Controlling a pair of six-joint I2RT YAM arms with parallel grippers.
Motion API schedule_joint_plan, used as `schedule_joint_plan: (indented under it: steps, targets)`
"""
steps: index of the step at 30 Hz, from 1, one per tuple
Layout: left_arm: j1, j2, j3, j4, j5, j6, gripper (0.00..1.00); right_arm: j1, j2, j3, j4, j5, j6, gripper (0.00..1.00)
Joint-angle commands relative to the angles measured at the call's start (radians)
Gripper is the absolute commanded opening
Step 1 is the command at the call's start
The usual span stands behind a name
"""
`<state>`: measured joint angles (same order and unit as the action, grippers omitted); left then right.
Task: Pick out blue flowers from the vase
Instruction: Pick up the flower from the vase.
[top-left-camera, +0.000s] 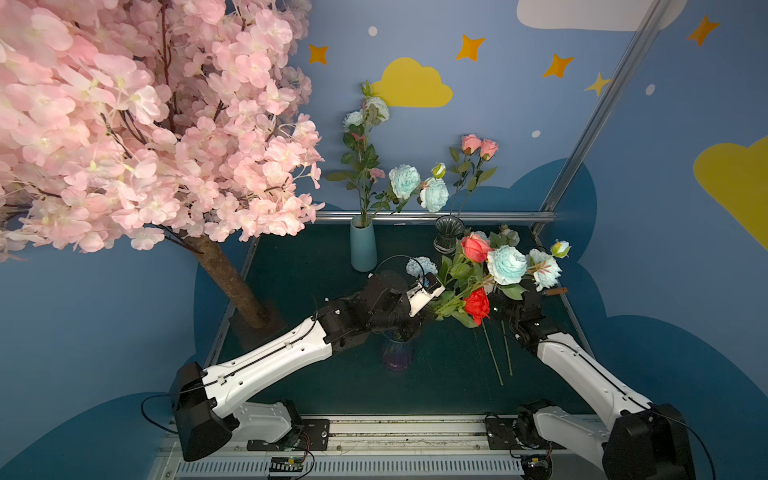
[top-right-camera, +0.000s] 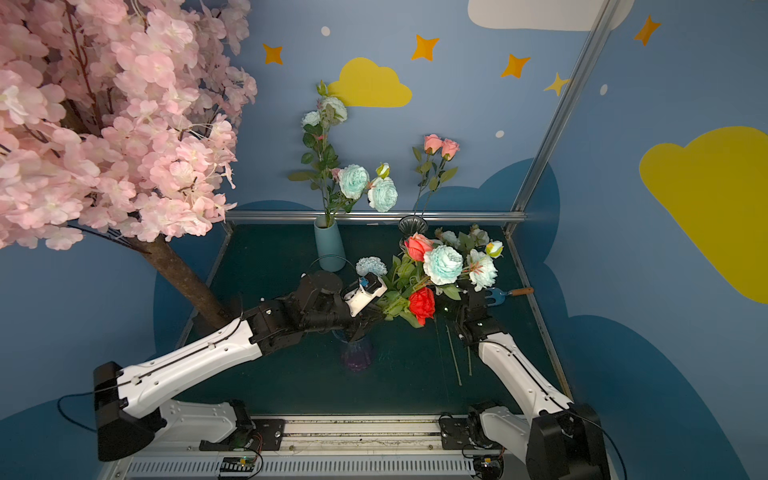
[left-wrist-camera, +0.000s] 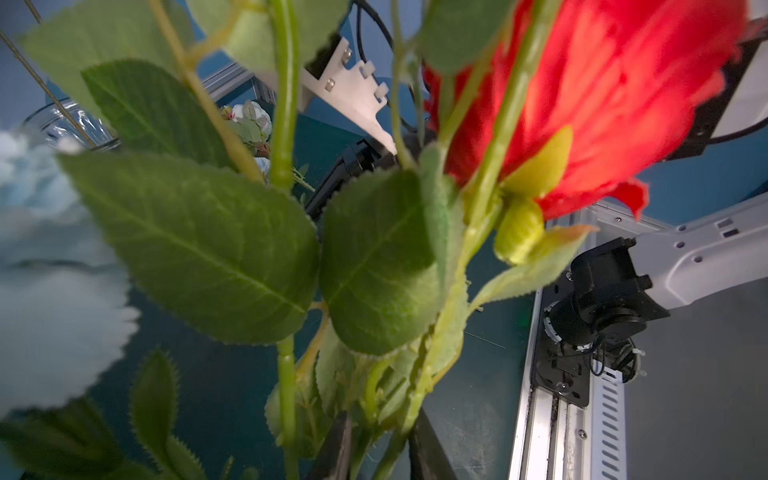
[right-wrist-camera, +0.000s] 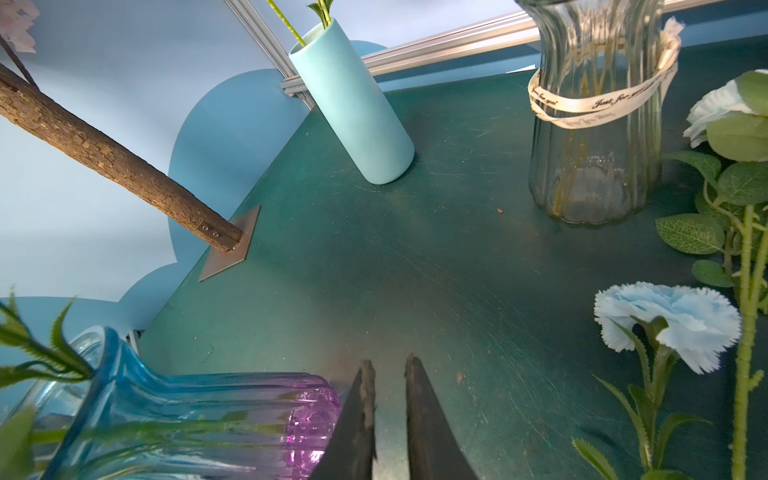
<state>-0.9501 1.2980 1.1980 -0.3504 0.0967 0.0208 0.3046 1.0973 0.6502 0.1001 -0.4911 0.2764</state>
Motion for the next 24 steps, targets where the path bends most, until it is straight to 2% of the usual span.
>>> schedule_joint_plan:
  steps: [1,6,18,24]
  targets:
    - [0.001,0.007,0.014,0.013,-0.009,0.01,0.19,-0.004,0.004,-0.008,0.014,-0.01,-0.004,0.16]
    - [0.001,-0.004,0.02,0.007,-0.007,0.009,0.13,-0.004,0.006,-0.007,0.013,-0.012,-0.005,0.15]
    - [0.001,-0.089,0.023,0.009,-0.022,0.011,0.05,-0.003,0.019,0.0,0.018,-0.02,-0.004,0.16]
    - [0.002,-0.082,0.065,0.013,-0.02,0.032,0.03,-0.004,0.01,-0.002,0.014,-0.015,-0.003,0.16]
